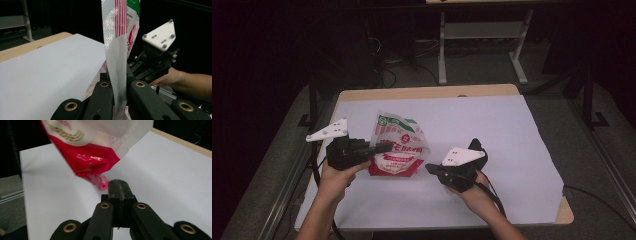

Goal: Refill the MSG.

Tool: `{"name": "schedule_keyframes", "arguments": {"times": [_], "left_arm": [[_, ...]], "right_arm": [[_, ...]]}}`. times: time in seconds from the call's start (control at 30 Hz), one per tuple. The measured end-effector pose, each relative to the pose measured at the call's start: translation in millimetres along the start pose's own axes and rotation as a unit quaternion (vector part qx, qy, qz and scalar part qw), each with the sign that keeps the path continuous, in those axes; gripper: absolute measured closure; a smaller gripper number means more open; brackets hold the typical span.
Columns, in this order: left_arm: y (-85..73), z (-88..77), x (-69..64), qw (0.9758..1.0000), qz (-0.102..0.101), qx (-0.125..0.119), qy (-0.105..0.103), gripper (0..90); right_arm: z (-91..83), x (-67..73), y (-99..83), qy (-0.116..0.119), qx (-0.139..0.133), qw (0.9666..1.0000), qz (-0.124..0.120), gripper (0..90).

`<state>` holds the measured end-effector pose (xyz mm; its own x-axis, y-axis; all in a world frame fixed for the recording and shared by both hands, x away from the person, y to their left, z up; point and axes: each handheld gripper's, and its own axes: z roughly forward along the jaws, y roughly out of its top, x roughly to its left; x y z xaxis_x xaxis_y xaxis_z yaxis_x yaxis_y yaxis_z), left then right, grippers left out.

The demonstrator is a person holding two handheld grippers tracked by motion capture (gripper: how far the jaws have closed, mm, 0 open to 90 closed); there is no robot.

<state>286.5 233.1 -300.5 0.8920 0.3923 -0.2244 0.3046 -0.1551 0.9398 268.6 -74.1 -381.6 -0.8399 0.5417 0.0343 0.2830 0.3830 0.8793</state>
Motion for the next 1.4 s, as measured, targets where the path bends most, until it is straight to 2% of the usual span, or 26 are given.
{"name": "schedule_keyframes", "arguments": {"times": [0.3, 0.5, 0.6, 0.9, 1.17, 1.4], "left_arm": [[15.1, 1.0, -11.6, 0.9999, 0.007, -0.007, -0.009, 90.0], [22.8, 9.8, -16.7, 0.9997, 0.018, 0.002, -0.015, 90.0], [24.7, 14.8, -17.5, 0.9997, 0.016, 0.007, -0.015, 90.0], [28.6, 27.6, -20.4, 0.9994, 0.018, 0.019, -0.024, 90.0], [31.1, 39.5, -23.1, 0.9992, 0.015, 0.030, -0.020, 90.0], [34.9, 50.1, -27.8, 0.9986, 0.017, 0.039, -0.029, 90.0]], "right_arm": [[14.4, 11.5, 3.0, -0.016, -0.021, 0.9997, 0.000, 89.9], [16.2, 18.4, -0.7, -0.017, -0.043, 0.9988, -0.018, 89.9], [17.3, 22.5, -3.2, -0.017, -0.052, 0.9981, -0.029, 89.9], [25.5, 28.6, -8.2, -0.008, -0.044, 0.9985, -0.033, 89.9], [32.8, 34.0, -12.2, -0.022, -0.036, 0.9979, -0.049, 89.9], [37.2, 35.2, -13.8, -0.025, -0.028, 0.9979, -0.053, 89.8]]}}
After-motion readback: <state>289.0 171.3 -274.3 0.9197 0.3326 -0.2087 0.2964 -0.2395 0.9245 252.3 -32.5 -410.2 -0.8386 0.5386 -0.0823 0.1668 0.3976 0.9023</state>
